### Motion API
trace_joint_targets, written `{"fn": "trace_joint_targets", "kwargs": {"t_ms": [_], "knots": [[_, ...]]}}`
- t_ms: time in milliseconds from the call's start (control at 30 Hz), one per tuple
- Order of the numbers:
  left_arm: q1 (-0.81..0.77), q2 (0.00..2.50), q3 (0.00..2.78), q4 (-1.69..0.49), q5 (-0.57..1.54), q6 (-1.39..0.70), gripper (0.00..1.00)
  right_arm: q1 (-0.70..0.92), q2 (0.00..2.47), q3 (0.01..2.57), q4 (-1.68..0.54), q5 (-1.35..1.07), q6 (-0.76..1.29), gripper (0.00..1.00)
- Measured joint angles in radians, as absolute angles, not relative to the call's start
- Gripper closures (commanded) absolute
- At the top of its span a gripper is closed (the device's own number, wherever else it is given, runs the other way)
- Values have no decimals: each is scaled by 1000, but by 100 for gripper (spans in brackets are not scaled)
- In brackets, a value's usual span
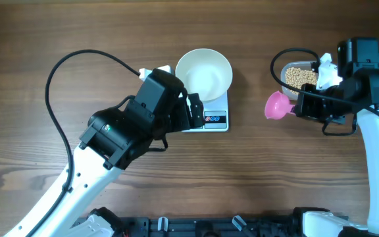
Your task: Scoop item into bowl and weigh 150g on scale
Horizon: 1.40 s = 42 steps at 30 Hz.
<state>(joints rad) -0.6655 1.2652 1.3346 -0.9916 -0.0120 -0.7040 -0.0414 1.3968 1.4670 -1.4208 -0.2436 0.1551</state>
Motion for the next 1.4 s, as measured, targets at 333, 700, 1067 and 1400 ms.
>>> {"fn": "trace_joint_targets", "kwargs": {"t_ms": [333,700,1067,1400], "knots": [[-665,1265,1335,-969,10,-700,64,-41,1397,1467,-1426,-244,178,96],[-665,1265,1335,-863,14,-705,96,-41,1397,1467,-1435,-247,178,96],[-673,1415,1342,-951,14,-709,96,-41,1397,1467,-1436,-247,178,95],[-735,1653,1342,-947,14,-709,96,-41,1397,1467,-1454,-247,178,96]]}}
